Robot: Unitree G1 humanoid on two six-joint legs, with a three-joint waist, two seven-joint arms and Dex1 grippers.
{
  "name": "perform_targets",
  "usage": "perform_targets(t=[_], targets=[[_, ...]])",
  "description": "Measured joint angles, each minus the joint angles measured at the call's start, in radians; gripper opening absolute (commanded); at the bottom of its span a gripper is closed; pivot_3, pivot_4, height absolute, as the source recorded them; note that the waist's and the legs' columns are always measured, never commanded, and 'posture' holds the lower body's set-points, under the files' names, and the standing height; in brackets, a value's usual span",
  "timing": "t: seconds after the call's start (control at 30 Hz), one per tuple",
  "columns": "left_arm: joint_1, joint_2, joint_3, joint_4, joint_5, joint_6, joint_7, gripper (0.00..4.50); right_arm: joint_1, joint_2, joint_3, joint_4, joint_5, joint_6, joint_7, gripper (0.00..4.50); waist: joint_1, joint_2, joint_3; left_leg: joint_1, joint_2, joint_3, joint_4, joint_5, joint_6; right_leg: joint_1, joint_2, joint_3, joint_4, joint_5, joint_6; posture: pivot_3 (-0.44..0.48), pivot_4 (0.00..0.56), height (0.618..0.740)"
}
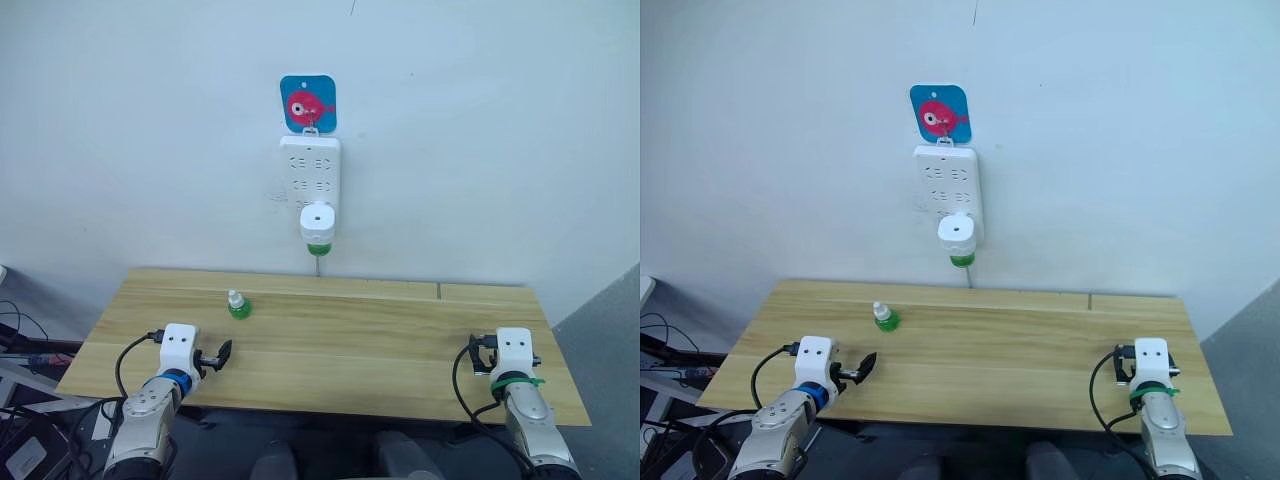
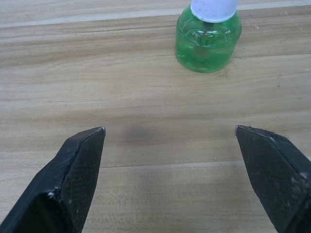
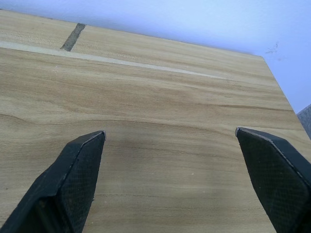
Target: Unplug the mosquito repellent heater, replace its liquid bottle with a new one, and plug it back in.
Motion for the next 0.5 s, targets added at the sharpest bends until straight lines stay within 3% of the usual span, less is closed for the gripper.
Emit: perform_targets(t=[0.5], targets=[[-0.007, 0.005, 0.015, 0.009, 0.014, -0.006, 0.035, 4.5, -0.016, -0.006, -0.003, 0.0, 0.0, 0.0, -0.015, 4.48, 0.001, 0.0, 0.004, 0.0, 0.0, 0.0, 0.0, 0.0, -0.001, 0.0, 0.0, 0.0, 0.0, 0.0, 0.0, -0.043, 0.117, 0.74]])
